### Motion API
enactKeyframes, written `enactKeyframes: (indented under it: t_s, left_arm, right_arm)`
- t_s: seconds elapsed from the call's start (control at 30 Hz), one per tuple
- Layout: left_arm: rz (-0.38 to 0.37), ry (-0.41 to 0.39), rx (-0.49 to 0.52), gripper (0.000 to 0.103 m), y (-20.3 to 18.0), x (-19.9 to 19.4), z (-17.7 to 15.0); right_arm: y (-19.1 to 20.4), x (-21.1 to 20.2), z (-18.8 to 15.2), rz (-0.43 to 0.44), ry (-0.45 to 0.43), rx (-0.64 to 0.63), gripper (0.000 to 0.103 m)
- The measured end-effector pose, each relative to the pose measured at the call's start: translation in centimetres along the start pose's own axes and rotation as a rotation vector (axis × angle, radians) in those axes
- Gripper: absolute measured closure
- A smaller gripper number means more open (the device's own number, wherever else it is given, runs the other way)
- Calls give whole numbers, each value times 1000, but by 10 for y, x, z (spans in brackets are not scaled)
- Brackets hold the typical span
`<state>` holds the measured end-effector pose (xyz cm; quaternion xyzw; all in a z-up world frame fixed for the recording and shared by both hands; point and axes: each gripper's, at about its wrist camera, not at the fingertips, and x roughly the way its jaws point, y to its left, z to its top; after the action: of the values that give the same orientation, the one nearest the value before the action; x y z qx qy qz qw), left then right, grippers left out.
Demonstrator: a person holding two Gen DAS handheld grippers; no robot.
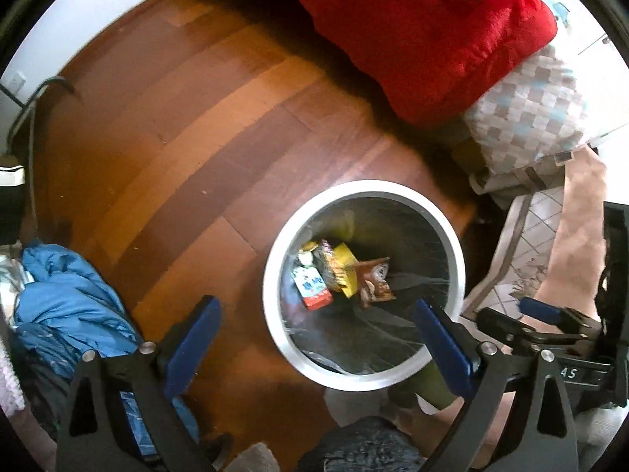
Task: Collect trash
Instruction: 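Carry both items to the white bin and open both tools to drop them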
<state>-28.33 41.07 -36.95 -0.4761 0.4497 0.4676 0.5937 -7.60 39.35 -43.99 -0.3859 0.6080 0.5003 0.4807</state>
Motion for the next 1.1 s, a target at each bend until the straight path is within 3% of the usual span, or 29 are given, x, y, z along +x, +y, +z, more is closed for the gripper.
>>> enactKeyframes:
  t_s: [0.27,0.4,0.7,1.1]
  left_arm:
    - [57,-43,10,2,-6,-13,-19]
    - [71,-57,25,2,-14,-20,-26]
    - [91,-126,59,2,-27,-57,-40]
    - [87,-282,125,2,-56,-141,-64]
  right_arm:
    - [6,-22,-14,-120,-9,-78,0]
    - [6,-33,-20,-136,-30,-88,0]
    - [5,-73,-36,-120,-106,-85,0]
    - [9,-154,-72,-50,-251,-83,0]
